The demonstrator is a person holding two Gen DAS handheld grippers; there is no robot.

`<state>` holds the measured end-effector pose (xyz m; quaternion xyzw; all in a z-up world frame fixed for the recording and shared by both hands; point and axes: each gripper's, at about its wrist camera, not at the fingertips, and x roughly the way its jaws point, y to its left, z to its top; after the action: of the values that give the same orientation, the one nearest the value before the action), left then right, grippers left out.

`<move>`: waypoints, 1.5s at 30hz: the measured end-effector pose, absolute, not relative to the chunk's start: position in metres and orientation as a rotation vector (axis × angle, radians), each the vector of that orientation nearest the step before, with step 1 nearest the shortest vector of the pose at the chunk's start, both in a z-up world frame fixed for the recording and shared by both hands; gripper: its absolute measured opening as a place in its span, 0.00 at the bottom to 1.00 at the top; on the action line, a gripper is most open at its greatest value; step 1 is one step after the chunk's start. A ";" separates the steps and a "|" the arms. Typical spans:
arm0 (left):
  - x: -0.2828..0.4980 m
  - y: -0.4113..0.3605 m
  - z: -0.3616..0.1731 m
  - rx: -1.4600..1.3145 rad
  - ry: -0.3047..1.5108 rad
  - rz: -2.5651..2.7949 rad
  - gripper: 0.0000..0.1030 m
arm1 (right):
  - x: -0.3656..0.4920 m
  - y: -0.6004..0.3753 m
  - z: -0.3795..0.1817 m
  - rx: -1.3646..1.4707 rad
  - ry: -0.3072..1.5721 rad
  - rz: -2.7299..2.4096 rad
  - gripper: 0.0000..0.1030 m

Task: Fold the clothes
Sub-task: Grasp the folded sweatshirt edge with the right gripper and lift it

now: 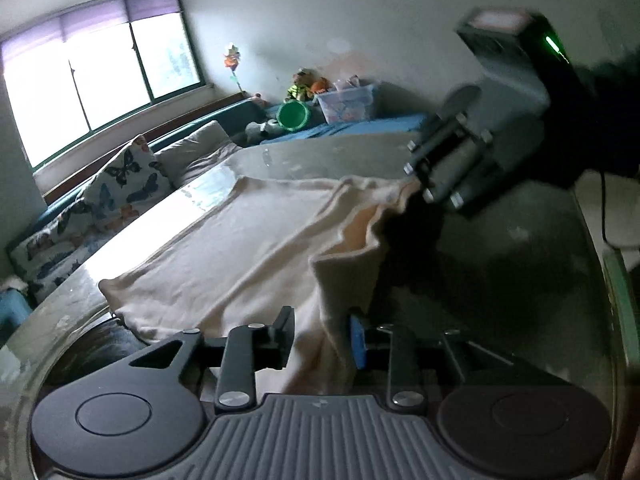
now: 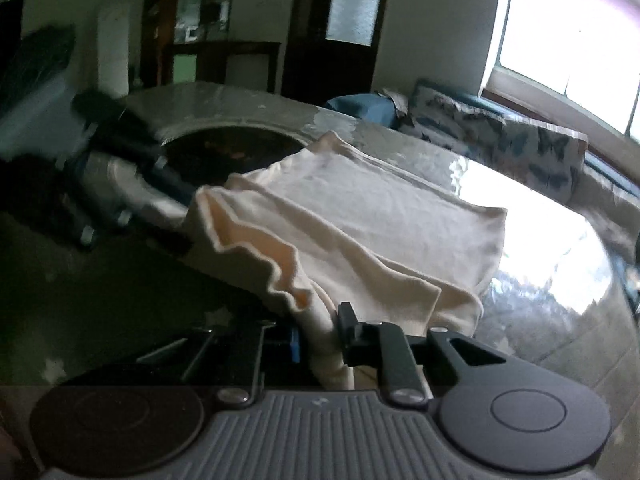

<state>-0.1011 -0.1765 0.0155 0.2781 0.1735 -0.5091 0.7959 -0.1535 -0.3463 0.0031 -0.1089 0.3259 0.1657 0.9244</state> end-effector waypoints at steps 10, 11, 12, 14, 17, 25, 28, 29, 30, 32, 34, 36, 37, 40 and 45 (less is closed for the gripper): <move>-0.109 -0.175 0.002 0.659 0.350 -1.086 0.40 | -0.144 -0.357 0.019 -0.085 0.666 0.325 0.15; -0.107 -0.175 0.002 0.659 0.356 -1.079 0.35 | -0.144 -0.356 0.019 -0.082 0.664 0.323 0.15; -0.106 -0.174 0.002 0.657 0.364 -1.074 0.29 | -0.144 -0.356 0.019 -0.081 0.662 0.322 0.15; -0.102 -0.174 0.002 0.651 0.379 -1.063 0.17 | -0.145 -0.355 0.019 -0.082 0.660 0.322 0.15; -0.095 -0.169 0.006 0.586 0.424 -1.076 0.12 | -0.149 -0.353 0.018 -0.074 0.657 0.325 0.13; -0.096 -0.134 0.035 0.426 0.528 -1.151 0.10 | -0.180 -0.344 0.036 -0.088 0.650 0.401 0.11; -0.108 -0.117 0.048 0.396 0.562 -1.184 0.10 | -0.202 -0.340 0.052 -0.082 0.664 0.442 0.09; -0.111 -0.114 0.051 0.393 0.571 -1.187 0.10 | -0.206 -0.341 0.056 -0.078 0.665 0.447 0.08; -0.113 -0.111 0.053 0.391 0.577 -1.185 0.10 | -0.209 -0.341 0.061 -0.076 0.663 0.448 0.08; -0.114 -0.109 0.057 0.387 0.585 -1.175 0.10 | -0.211 -0.342 0.070 -0.077 0.657 0.449 0.06; -0.109 -0.111 0.060 0.385 0.579 -1.160 0.10 | -0.204 -0.344 0.072 -0.084 0.647 0.440 0.05; -0.101 -0.115 0.061 0.364 0.575 -1.141 0.10 | -0.195 -0.345 0.068 -0.069 0.653 0.436 0.05; -0.097 -0.116 0.061 0.351 0.577 -1.131 0.10 | -0.193 -0.344 0.066 -0.069 0.661 0.440 0.05; -0.089 -0.118 0.062 0.326 0.578 -1.115 0.10 | -0.191 -0.340 0.059 -0.091 0.682 0.454 0.05; -0.088 -0.121 0.057 0.316 0.589 -1.111 0.10 | -0.197 -0.345 0.047 -0.042 0.710 0.447 0.15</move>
<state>-0.0880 -0.1208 0.0575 0.1472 0.2741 -0.5173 0.7973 -0.1974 -0.3446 0.0466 -0.0203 0.3448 0.2169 0.9130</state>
